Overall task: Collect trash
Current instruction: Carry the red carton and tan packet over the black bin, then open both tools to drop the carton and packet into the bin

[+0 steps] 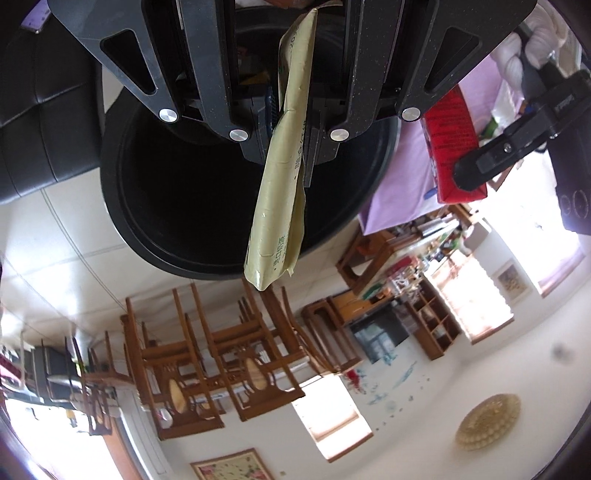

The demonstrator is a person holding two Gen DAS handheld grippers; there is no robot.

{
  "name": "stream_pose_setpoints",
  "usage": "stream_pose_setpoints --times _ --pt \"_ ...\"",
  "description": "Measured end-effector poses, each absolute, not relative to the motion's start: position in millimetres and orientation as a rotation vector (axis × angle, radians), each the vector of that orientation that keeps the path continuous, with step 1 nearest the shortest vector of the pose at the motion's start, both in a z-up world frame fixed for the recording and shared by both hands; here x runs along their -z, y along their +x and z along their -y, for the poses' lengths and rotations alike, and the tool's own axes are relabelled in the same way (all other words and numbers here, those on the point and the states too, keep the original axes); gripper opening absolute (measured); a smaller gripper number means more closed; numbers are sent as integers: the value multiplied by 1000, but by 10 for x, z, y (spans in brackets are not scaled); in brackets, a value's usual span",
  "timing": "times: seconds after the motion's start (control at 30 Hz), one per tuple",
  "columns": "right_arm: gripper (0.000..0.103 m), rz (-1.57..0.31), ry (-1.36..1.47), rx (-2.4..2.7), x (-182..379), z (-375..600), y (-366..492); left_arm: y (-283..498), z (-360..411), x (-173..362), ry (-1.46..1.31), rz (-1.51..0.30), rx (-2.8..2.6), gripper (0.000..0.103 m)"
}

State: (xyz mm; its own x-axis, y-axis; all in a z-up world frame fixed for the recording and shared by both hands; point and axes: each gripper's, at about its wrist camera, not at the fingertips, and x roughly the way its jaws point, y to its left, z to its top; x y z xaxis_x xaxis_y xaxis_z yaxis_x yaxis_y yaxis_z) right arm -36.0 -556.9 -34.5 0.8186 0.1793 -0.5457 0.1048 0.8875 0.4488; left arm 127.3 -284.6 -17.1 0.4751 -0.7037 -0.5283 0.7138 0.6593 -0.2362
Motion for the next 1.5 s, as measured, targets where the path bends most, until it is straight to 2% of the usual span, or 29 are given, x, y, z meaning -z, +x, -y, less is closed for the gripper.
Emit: stream_pose_setpoints --times 0.47,0.87,0.97,1.0,1.03,1.1,1.17,1.27,1.5 --pt "12 -632 521 -35 596 5671 -166 1340 3058 381 63 -687 851 50" --pt "13 -655 501 -37 521 5552 -45 1279 3200 375 98 -698 841 52" --pt "30 -646 495 -50 481 5524 -58 1242 3165 352 103 -694 826 70" --pt "40 -640 489 -51 465 5507 -68 1212 3144 327 106 -681 819 73" --pt "49 -635 477 -47 440 5482 -70 1196 3124 313 110 -671 815 74" --pt "56 -629 470 -47 419 5467 -85 1125 3070 240 124 -647 808 78" --pt "56 -630 465 -48 403 5438 -97 1055 2994 174 130 -621 800 82" --pt "63 -628 454 -48 374 5381 -99 925 2862 79 144 -577 784 85" --pt "64 -631 397 -91 259 4979 -42 723 2396 -70 145 -522 732 91"
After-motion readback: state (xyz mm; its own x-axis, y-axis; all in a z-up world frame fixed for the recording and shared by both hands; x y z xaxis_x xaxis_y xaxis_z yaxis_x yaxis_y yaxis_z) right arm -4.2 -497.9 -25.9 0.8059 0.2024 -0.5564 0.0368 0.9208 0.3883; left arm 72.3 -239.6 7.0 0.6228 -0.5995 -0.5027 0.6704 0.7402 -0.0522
